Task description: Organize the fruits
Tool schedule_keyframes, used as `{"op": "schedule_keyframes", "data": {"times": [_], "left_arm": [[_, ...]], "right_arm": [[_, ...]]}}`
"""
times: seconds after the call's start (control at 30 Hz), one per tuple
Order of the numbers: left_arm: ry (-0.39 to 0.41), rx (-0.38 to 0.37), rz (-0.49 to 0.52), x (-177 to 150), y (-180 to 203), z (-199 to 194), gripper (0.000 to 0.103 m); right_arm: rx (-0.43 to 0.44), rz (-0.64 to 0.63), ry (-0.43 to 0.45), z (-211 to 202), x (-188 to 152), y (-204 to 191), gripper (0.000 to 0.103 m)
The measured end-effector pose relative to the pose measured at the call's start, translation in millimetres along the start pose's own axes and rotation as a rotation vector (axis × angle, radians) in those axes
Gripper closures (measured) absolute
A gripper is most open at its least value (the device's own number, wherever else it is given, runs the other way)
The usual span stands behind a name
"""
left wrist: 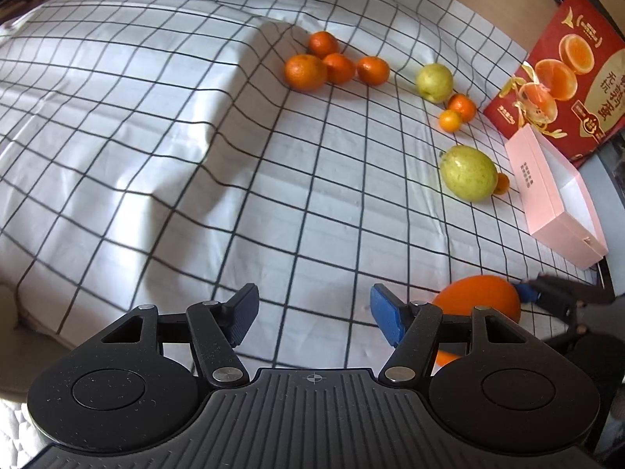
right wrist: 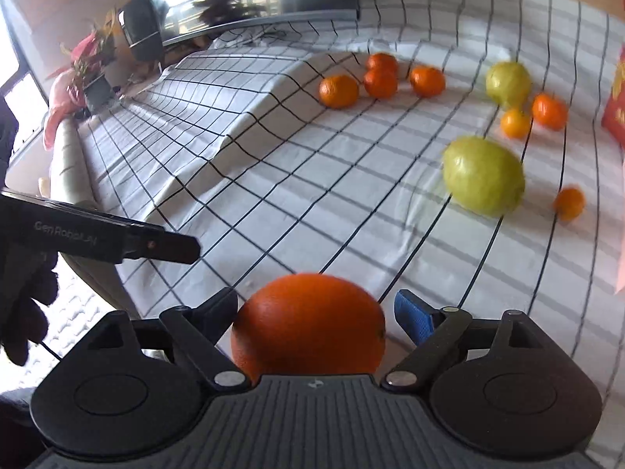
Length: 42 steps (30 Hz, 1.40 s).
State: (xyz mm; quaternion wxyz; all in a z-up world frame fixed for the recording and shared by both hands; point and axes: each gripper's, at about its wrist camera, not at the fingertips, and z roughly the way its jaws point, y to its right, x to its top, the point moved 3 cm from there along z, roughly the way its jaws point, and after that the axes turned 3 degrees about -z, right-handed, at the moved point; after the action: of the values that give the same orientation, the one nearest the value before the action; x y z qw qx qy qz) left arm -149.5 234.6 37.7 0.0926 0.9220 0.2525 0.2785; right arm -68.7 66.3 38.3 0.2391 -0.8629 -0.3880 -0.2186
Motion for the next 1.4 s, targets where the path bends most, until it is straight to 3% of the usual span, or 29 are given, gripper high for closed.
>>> {"op": "schedule_keyframes", "data": {"times": [0.1, 0.13, 0.27, 0.4, 0.53, 0.63, 0.77, 0.83, 0.97, 1.03, 1.1, 1.23, 1.4], "left_arm": [[0.009, -0.018, 0.010, 6.0, 3.2, 6.2, 0.036], [0.019, -0.018, 0.014, 9.0, 3.3, 7.8, 0.036], [0.057, -0.024, 0.063, 27.1, 8.2, 13.3, 0.036], [0.130, -0.029, 0.139, 62.5, 15.8, 22.1, 0.036], [0.217, 0.026, 0.226, 117.2, 23.3, 43.7, 0.036], [0.203, 0.053, 0.275, 150.6, 28.2, 73.9, 0.036], [0.146, 0.107, 0.319, 171.5, 29.9, 114.3, 0.036], [0.147, 0.135, 0.333, 175.3, 29.2, 125.6, 0.037], [0.153, 0.122, 0.338, 178.6, 28.7, 139.1, 0.038], [0.148, 0.133, 0.352, 177.1, 31.0, 144.2, 0.048], [0.163, 0.159, 0.381, 174.0, 34.2, 142.4, 0.049], [0.136, 0.100, 0.363, 161.9, 34.3, 133.5, 0.049], [0.132, 0.013, 0.336, 123.4, 47.4, 105.2, 0.049]], "right_arm": [[0.002, 0.019, -0.046, 7.5, -9.9, 3.2, 0.018], [-0.001, 0.018, -0.043, 7.2, -13.4, 3.1, 0.022], [-0.015, 0.052, -0.025, -2.8, -20.1, 9.0, 0.023], [-0.157, 0.097, 0.028, -19.4, -26.5, 30.5, 0.023], [-0.319, 0.170, 0.073, -40.6, -33.5, 66.1, 0.023], [-0.426, 0.199, 0.086, -50.1, -39.6, 86.0, 0.023], [-0.477, 0.266, 0.091, -58.0, -51.6, 105.5, 0.023], [-0.455, 0.306, 0.108, -61.6, -55.7, 109.0, 0.023], [-0.481, 0.294, 0.111, -59.6, -56.5, 103.1, 0.023], [-0.492, 0.292, 0.112, -58.4, -54.6, 101.7, 0.023], [-0.493, 0.308, 0.118, -58.2, -54.5, 102.0, 0.023], [-0.497, 0.322, 0.133, -61.7, -57.1, 103.0, 0.022], [-0.497, 0.316, 0.128, -65.3, -56.8, 102.7, 0.022]]}}
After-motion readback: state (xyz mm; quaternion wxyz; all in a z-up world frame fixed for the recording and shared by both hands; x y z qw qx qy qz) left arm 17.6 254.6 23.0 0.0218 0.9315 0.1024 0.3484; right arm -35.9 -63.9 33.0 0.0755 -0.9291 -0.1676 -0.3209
